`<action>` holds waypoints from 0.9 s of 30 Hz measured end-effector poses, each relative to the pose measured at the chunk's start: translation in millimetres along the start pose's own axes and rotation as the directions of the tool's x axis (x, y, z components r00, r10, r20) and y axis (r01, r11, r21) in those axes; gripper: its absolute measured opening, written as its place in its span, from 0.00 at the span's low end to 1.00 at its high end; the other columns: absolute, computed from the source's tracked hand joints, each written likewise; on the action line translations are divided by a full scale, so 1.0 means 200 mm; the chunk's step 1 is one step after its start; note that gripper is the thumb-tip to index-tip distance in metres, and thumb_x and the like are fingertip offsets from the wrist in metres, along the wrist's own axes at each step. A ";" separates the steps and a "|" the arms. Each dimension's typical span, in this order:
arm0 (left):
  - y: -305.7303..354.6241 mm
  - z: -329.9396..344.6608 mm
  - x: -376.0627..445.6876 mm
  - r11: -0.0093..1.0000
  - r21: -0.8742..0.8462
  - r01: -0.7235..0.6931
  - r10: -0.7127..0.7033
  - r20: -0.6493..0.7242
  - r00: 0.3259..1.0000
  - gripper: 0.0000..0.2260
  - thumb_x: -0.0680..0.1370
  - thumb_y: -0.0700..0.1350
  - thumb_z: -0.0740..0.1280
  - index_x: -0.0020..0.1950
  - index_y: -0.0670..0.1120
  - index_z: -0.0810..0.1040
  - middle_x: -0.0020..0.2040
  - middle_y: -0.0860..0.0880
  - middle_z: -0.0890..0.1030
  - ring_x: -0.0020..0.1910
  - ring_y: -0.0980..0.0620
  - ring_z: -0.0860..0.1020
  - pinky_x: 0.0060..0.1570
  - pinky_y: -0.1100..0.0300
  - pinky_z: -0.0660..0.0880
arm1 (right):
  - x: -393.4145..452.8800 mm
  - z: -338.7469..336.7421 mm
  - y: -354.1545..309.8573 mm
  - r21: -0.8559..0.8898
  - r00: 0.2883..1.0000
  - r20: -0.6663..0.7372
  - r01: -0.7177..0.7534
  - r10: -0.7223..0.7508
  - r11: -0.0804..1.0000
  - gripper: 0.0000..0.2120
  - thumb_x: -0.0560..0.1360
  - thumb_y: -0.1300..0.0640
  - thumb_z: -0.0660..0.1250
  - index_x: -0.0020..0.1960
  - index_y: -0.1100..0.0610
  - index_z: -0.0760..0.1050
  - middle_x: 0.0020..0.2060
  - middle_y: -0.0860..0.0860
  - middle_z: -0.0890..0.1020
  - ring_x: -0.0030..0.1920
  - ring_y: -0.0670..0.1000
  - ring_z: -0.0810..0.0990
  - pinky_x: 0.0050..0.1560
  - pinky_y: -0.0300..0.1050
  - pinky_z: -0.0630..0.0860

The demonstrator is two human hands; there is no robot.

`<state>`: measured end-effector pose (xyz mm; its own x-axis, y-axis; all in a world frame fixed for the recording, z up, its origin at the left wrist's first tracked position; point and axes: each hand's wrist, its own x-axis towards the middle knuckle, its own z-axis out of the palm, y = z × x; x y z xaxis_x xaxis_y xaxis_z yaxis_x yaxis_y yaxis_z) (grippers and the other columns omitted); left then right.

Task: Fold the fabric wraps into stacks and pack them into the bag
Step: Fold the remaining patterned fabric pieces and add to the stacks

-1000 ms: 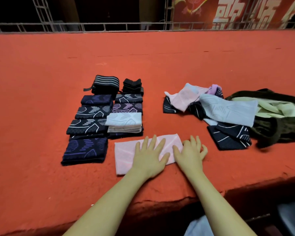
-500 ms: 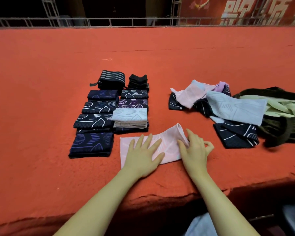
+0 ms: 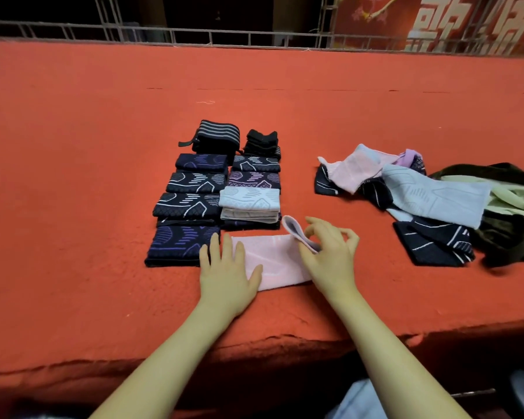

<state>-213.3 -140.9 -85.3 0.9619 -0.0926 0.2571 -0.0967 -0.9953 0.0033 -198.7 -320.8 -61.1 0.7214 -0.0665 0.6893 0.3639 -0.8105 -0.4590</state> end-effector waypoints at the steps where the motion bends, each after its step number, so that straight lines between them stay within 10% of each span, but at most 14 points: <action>1: -0.01 -0.01 0.00 1.000 0.001 0.007 -0.007 -0.009 1.000 0.30 0.71 0.59 0.54 0.55 0.37 0.81 0.58 0.34 0.78 0.59 0.33 0.75 0.59 0.43 0.59 | 0.00 0.04 -0.02 -0.034 0.998 0.058 0.027 -0.025 0.999 0.04 0.67 0.53 0.65 0.39 0.54 0.73 0.46 0.47 0.82 0.49 0.47 0.78 0.50 0.41 0.54; 6: -0.02 0.00 -0.03 0.995 0.065 0.071 -0.065 -0.083 0.994 0.29 0.64 0.58 0.74 0.52 0.34 0.81 0.59 0.35 0.78 0.60 0.36 0.76 0.59 0.45 0.60 | -0.09 0.14 -0.07 -0.203 0.935 0.353 0.116 -0.037 0.972 0.11 0.72 0.45 0.60 0.39 0.52 0.69 0.35 0.46 0.76 0.43 0.52 0.78 0.58 0.50 0.54; 11: -0.05 0.03 -0.06 0.996 0.053 0.071 -0.060 -0.182 0.981 0.23 0.62 0.55 0.77 0.42 0.37 0.82 0.59 0.36 0.78 0.60 0.37 0.74 0.57 0.46 0.61 | -0.08 0.05 -0.07 -0.204 0.805 0.593 0.146 0.003 0.968 0.33 0.70 0.33 0.39 0.62 0.48 0.69 0.60 0.43 0.74 0.67 0.47 0.67 0.68 0.53 0.45; 15: -0.04 0.08 -0.05 0.999 0.037 0.013 -0.001 -0.309 0.951 0.24 0.63 0.52 0.77 0.54 0.41 0.82 0.56 0.40 0.80 0.60 0.39 0.69 0.57 0.47 0.61 | -0.08 0.04 -0.04 -0.267 0.700 0.713 0.319 -0.036 0.909 0.38 0.69 0.34 0.30 0.77 0.41 0.49 0.77 0.43 0.50 0.77 0.48 0.47 0.71 0.54 0.40; 27: 0.01 0.07 -0.02 0.985 -0.125 -0.119 0.050 -0.451 0.891 0.25 0.69 0.43 0.55 0.67 0.48 0.67 0.39 0.49 0.79 0.44 0.43 0.78 0.50 0.52 0.61 | -0.08 0.04 -0.01 -0.273 0.705 0.706 0.194 0.059 0.942 0.39 0.69 0.37 0.27 0.77 0.44 0.49 0.77 0.44 0.53 0.76 0.45 0.47 0.71 0.52 0.41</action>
<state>-213.5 -143.2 -99.6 0.7371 -0.1197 0.6651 -0.2412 -0.9660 0.0935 -205.8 -313.2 -75.7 0.9466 0.3162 0.0630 0.3222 -0.9354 -0.1459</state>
